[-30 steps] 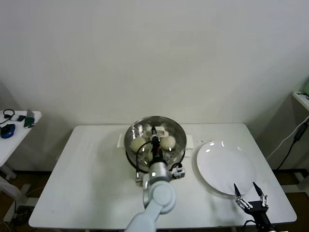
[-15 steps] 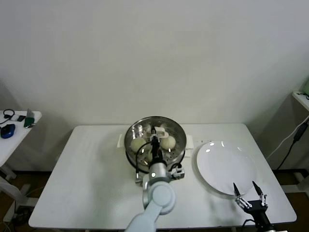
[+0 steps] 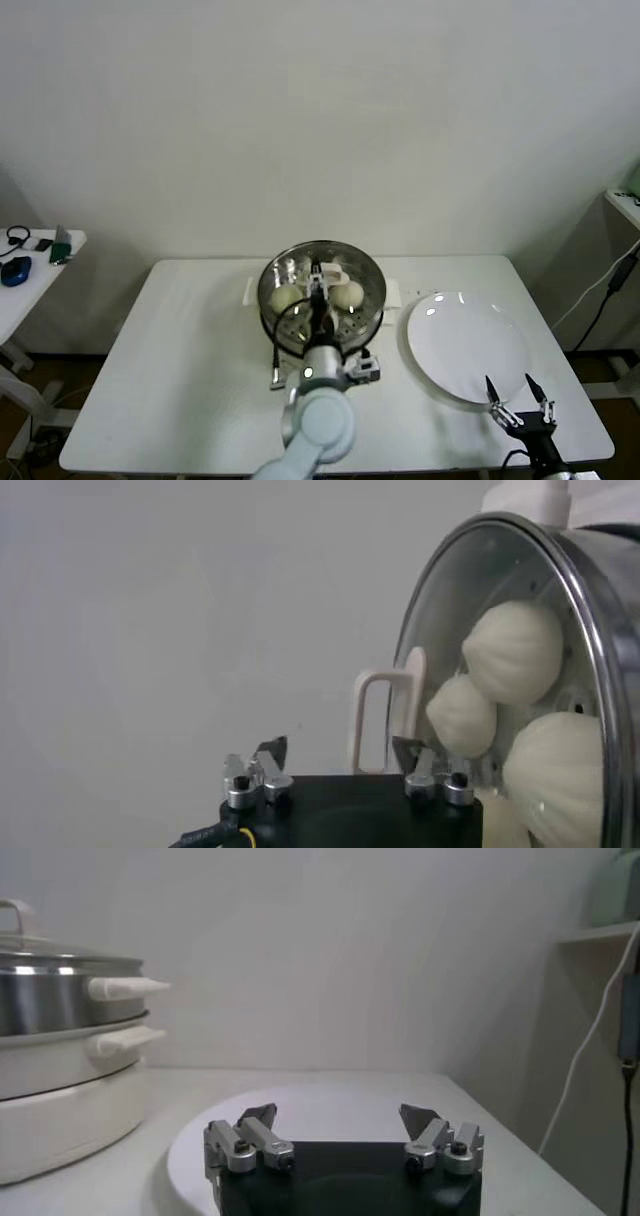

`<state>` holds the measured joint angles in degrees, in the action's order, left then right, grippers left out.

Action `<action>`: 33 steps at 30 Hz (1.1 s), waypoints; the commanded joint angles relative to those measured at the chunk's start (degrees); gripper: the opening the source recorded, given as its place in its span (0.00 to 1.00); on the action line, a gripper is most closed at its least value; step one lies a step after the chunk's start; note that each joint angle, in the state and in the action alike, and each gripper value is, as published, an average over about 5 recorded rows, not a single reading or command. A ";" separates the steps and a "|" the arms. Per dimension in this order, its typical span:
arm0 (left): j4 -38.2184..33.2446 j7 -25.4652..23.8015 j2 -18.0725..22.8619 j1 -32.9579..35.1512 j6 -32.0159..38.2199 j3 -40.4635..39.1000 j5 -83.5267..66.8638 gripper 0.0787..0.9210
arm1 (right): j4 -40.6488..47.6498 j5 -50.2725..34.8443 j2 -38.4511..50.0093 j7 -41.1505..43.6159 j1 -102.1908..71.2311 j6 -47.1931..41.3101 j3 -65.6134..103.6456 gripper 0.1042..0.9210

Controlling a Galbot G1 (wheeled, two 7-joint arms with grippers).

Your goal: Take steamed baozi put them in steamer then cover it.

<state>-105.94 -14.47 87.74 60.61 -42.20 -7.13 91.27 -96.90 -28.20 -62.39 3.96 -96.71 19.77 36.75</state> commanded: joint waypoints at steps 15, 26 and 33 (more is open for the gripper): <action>-18.75 27.27 -13.06 27.72 37.38 37.07 -89.07 0.88 | -2.35 6.03 -1.30 -2.51 1.60 -2.20 0.35 0.88; -2.06 22.15 -14.76 31.67 60.66 43.62 -108.07 0.88 | 1.03 3.79 -0.90 -0.29 2.31 1.79 -0.60 0.88; 2.05 21.53 -13.36 30.59 61.60 42.33 -106.83 0.88 | 2.21 3.46 -0.75 0.17 2.77 2.69 -1.04 0.88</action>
<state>-112.56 7.04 74.54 87.83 -4.70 29.42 -3.02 -96.26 -24.26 -63.12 3.45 -94.33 20.75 35.96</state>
